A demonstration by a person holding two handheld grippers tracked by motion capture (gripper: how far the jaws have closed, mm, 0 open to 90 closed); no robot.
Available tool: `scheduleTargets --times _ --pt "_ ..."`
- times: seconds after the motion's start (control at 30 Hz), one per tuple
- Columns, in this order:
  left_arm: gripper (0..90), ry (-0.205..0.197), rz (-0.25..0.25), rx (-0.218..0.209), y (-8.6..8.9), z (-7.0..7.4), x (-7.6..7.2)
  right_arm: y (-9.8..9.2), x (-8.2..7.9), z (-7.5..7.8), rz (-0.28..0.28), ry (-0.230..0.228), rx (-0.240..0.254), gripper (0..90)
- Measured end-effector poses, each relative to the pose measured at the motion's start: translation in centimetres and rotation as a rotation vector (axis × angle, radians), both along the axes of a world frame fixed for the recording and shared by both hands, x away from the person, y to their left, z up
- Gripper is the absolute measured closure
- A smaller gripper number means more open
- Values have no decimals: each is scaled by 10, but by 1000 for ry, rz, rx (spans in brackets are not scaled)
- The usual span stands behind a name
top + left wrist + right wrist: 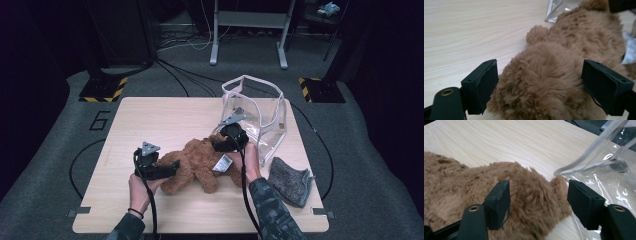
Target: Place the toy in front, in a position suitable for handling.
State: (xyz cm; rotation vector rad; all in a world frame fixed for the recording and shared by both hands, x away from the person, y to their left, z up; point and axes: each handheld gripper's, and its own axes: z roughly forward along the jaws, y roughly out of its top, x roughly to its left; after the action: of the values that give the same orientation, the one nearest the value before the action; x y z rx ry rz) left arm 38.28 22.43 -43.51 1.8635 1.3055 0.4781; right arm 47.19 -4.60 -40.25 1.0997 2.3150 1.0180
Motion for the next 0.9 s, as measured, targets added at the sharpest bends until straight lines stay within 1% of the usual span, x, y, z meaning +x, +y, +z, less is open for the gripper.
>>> scheduleTargets --times 0.07,0.1,0.13,0.17,0.2,0.23,0.27,0.33,0.37,0.4,0.43,0.47,0.5,0.53,0.57,0.6,0.63,0.67,0.7,0.73,0.77,0.83,0.87,0.9 --pt "150 3 -2 -18 1 -4 0 3 4 -1 -7 12 -2 391" --pt "153 11 -8 -27 3 -6 0 3 6 -1 -2 18 1 400" --pt "176 17 -3 -39 3 -8 0 4 8 -2 6 22 -6 425" --pt "249 20 -18 -45 4 -9 -1 6 9 -4 5 31 -26 454" --pt "301 20 -18 -45 4 -9 -1 6 9 -4 5 31 -26 454" --pt "342 10 -10 -38 3 -12 -2 11 12 -11 5 65 -66 512" --pt "369 11 -12 -37 4 -14 -3 11 13 -14 11 80 -63 550" --pt "416 7 -8 -39 3 -16 -4 13 13 -18 20 89 -58 619" --pt "445 5 -11 -31 3 -16 -4 14 12 -20 19 80 -57 654" --pt "475 5 -11 -31 3 -16 -4 14 12 -20 19 80 -57 654" --pt "520 -12 -11 -20 2 -19 -6 16 10 -23 23 76 -65 749" --pt "541 -12 -11 -20 2 -19 -6 18 8 -24 7 87 -65 773" --pt "541 -21 -6 -22 2 -20 -7 18 8 -24 7 87 -65 773" --pt "595 -46 -2 -15 0 -22 -9 17 8 -26 8 86 -66 819" --pt "614 -46 -2 -15 0 -22 -9 17 8 -26 8 86 -66 819" --pt "631 -66 -3 -14 -1 -22 -11 16 6 -27 3 71 -57 840" --pt "642 -76 -4 -14 -1 -22 -12 15 5 -26 4 62 -56 845" --pt "653 -76 -4 -14 -1 -22 -12 15 5 -26 4 62 -56 845" --pt "653 -79 -6 -21 -1 -21 -12 13 3 -25 -2 49 -46 850" --pt "670 -80 -16 -38 2 -19 -12 9 -3 -21 -10 24 -32 855" --pt "677 -78 -20 -49 2 -17 -12 7 -6 -18 -16 20 -13 856" --pt "687 -82 -30 -53 4 -14 -12 3 -11 -13 -22 9 10 857" --pt "692 -82 -30 -53 4 -14 -12 3 -11 -13 -22 9 10 857" --pt "692 -83 -40 -59 5 -11 -12 2 -15 -10 -24 7 13 858"
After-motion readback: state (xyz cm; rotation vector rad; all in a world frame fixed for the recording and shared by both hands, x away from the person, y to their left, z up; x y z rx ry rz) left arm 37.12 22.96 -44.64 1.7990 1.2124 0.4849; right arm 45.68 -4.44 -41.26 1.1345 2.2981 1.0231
